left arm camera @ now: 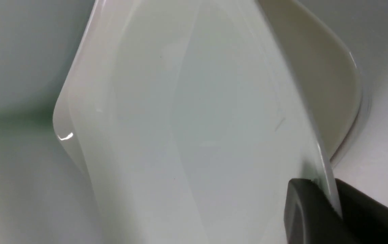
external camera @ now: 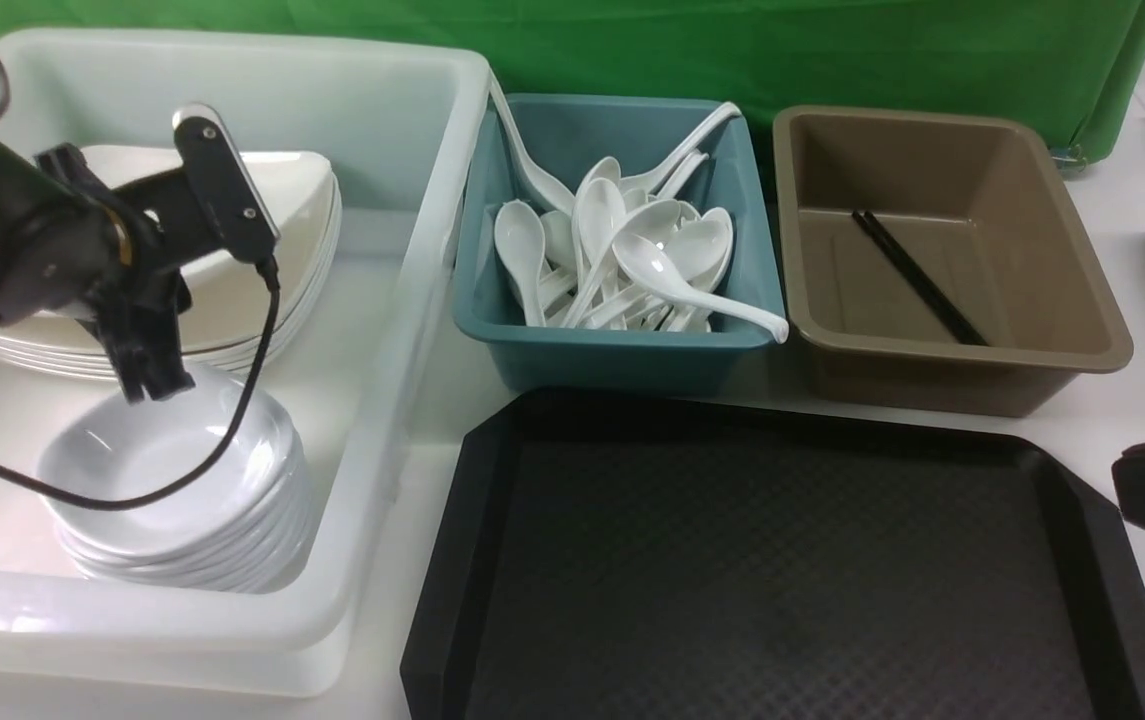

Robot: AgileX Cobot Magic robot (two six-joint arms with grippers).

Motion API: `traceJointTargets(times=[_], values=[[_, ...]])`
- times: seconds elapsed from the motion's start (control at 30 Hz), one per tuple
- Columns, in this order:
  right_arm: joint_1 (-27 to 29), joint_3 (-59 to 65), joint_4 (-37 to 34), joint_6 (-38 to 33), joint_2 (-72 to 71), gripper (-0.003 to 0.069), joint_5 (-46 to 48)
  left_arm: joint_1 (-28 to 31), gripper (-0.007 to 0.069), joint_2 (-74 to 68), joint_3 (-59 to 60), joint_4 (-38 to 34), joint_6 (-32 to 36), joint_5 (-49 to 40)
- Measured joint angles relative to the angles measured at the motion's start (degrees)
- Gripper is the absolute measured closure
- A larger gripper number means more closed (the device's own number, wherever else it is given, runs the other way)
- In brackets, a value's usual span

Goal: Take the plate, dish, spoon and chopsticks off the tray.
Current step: Use the left arm to put the plate into the large storage box on the left

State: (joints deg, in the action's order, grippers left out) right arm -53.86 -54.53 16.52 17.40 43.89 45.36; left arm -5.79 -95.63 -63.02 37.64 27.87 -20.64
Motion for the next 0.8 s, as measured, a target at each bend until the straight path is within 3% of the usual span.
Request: traceJointTargets(times=[0.17,0.5,0.53,0.6,0.8], values=[[0.0,0.0,-1.3,-0.2,0.0,0.0637,0.0,0.0,0.0568,-1.4,0.0,0.1,-2.8,0.6],[0.0,0.0,-3.5,-1.9,0.0,0.0637,0.2,0.0,0.0293,-1.4,0.0,0.1,-4.1,0.8],[0.0,0.0,-3.5,-1.9,0.0,0.0637,0.2,0.0,0.0293,-1.2,0.0,0.0,-4.1,0.7],[0.0,0.0,-3.5,-1.9,0.0,0.0637,0.3,0.0,0.0186,0.2,0.0,-0.8,-4.2,0.7],[0.0,0.0,-3.5,-2.3,0.0,0.0634,0.3,0.0,0.0046,5.2,0.0,-5.0,-4.2,0.7]])
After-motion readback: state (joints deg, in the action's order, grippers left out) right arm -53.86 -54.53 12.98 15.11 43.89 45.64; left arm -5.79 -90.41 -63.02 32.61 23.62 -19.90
